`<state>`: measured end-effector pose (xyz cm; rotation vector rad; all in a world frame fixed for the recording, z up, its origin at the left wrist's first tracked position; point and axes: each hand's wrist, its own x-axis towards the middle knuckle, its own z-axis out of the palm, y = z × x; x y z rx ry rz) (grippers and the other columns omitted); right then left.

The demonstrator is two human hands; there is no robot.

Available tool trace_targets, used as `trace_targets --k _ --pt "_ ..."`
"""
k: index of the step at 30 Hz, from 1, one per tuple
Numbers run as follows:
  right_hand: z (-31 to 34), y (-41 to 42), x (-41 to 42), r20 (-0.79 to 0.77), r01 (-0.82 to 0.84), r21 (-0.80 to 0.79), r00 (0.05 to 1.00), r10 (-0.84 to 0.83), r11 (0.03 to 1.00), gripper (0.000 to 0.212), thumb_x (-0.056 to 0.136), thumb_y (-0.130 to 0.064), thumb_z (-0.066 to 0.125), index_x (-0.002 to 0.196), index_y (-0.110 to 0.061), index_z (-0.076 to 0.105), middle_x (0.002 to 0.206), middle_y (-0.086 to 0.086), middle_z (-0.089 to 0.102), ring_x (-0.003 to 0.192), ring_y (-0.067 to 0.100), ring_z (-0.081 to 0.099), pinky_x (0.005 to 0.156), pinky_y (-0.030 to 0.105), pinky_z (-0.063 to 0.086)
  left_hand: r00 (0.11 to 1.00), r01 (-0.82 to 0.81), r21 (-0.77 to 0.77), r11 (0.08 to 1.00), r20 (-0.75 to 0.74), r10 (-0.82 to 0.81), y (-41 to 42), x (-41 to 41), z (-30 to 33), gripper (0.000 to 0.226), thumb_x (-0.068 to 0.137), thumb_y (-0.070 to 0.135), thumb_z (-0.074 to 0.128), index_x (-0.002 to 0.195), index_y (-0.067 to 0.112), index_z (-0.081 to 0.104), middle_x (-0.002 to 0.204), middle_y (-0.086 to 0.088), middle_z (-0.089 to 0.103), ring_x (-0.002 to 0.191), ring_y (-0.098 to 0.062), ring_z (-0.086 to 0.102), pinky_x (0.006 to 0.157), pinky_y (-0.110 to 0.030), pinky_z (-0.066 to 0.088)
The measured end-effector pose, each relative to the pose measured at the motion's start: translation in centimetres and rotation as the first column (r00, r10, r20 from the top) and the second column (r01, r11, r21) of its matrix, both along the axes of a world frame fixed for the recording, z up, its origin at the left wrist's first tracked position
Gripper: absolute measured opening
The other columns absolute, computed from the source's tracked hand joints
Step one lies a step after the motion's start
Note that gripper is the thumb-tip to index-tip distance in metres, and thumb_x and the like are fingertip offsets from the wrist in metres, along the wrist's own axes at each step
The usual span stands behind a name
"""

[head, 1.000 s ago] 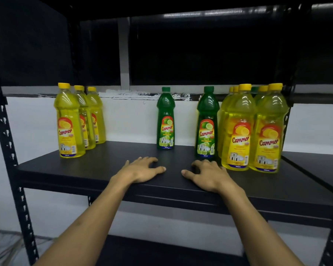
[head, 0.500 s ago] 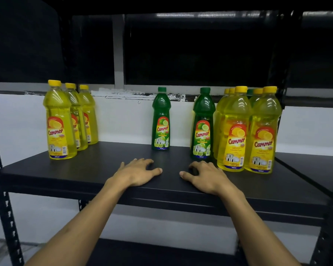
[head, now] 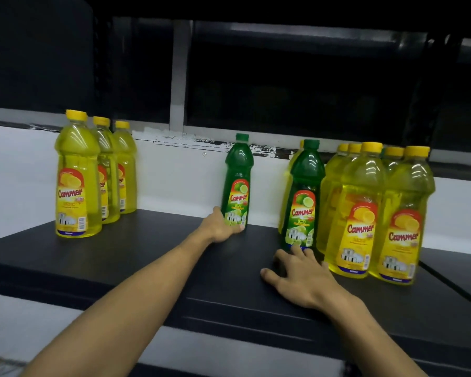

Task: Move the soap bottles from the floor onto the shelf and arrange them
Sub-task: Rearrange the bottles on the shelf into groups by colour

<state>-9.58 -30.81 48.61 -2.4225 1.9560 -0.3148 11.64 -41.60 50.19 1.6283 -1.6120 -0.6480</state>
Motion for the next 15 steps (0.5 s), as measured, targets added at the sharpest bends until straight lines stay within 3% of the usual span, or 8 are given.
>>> trace_targets --k 4,8,10,12,15 --pt "1.7 -2.9 1.5 0.022 -0.076 0.025 0.997 0.076 0.997 0.056 0.094 -0.062 0.054 0.135 -0.023 0.050 0.139 0.004 0.048 0.134 0.026 0.044 0.108 0.047 0.042 0.984 -0.042 -0.076 0.996 -0.174 0.028 -2.9 0.2 -0.7 0.093 0.087 0.036 0.078 0.156 0.014 0.020 0.150 -0.010 0.048 0.134 -0.028 0.050 0.112 -0.041 0.041" --pt "3.4 -6.4 4.2 0.288 -0.147 -0.013 0.947 0.145 0.989 0.054 0.094 -0.046 0.066 0.135 -0.015 0.048 0.128 0.005 0.059 0.108 0.020 0.056 0.088 0.029 0.045 0.976 -0.120 -0.153 0.981 -0.201 0.088 -4.5 1.0 -1.5 0.066 0.093 0.030 0.072 0.148 0.019 0.039 0.139 -0.008 0.060 0.125 -0.024 0.058 0.108 -0.039 0.045" --pt "4.1 -8.2 5.5 0.453 -0.134 -0.047 0.880 0.140 0.990 0.052 0.095 -0.043 0.066 0.132 -0.014 0.046 0.117 0.004 0.060 0.102 0.020 0.058 0.085 0.032 0.047 0.968 -0.137 -0.144 0.980 -0.229 0.102 -4.8 1.4 -1.6 0.065 0.093 0.031 0.071 0.147 0.019 0.038 0.131 -0.007 0.064 0.120 -0.024 0.060 0.106 -0.037 0.046" --pt "5.0 -9.8 6.7 0.595 -0.114 -0.065 0.793 0.131 0.991 0.052 0.096 -0.039 0.067 0.132 -0.011 0.043 0.109 0.002 0.057 0.100 0.021 0.059 0.083 0.034 0.048 0.971 -0.050 -0.100 0.994 -0.238 0.025 -5.0 1.5 -1.5 0.080 0.088 0.038 0.075 0.151 0.020 0.030 0.133 -0.007 0.061 0.123 -0.025 0.058 0.109 -0.040 0.044" --pt "6.7 -12.3 7.9 0.737 -0.081 -0.084 0.666 0.117 0.993 0.061 0.098 -0.031 0.065 0.144 -0.006 0.034 0.115 0.005 0.052 0.105 0.021 0.057 0.089 0.034 0.048 0.985 0.019 -0.105 0.994 -0.166 -0.037 -5.3 1.2 -1.6 0.072 0.088 0.041 0.075 0.147 0.020 0.039 0.138 -0.003 0.059 0.124 -0.023 0.058 0.109 -0.042 0.045"
